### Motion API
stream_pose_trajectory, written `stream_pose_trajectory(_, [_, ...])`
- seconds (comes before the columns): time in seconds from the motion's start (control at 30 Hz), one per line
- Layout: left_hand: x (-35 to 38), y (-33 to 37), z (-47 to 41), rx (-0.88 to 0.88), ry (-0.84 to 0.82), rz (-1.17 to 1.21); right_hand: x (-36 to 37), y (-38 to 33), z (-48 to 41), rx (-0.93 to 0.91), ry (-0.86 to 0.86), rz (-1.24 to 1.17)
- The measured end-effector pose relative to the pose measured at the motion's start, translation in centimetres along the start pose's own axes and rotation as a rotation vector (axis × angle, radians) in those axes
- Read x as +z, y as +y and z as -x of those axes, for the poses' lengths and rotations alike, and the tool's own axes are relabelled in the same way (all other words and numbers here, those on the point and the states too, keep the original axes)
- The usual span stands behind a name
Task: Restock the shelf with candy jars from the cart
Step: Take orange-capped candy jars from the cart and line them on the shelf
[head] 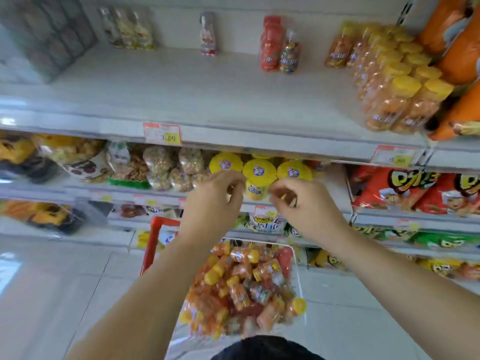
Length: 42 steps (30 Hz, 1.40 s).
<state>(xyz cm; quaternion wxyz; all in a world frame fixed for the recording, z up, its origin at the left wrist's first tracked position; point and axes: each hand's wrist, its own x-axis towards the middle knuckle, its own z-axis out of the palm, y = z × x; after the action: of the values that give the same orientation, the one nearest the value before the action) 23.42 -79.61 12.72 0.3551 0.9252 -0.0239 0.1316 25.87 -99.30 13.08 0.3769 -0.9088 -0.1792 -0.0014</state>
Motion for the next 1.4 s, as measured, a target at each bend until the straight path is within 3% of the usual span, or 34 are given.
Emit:
stream_pose_trajectory(0.3, [8.4,-10.0,14.6,-0.497,-0.293,-0.040,11.2,9.6,9.4,0.346,-0.585,0.131])
stream_pose_trajectory(0.5, [11.9,-15.6,21.2,-0.646,-0.585,-0.237,18.7,13.1,12.1,0.448,-0.735,0.150])
stream_pose_trajectory(0.63, [13.6,-18.4,24.0,-0.693,-0.572,-0.279,23.9,14.0,13.0,0.423,-0.693,0.170])
stream_pose_trajectory(0.9, [17.4,-21.0,26.0,-0.906,-0.429,-0.026,30.8,15.8,15.1,0.393,-0.637,0.233])
stream_pose_trajectory(1.13, [19.3,-20.8,23.8,-1.156,-0.291,0.010,32.4,16.2,14.6,0.451,-0.400,0.337])
stream_pose_trajectory(1.4, [20.6,-18.3,24.8,-1.069,-0.109,-0.128,31.6,15.9,14.2,0.530,-0.428,0.245])
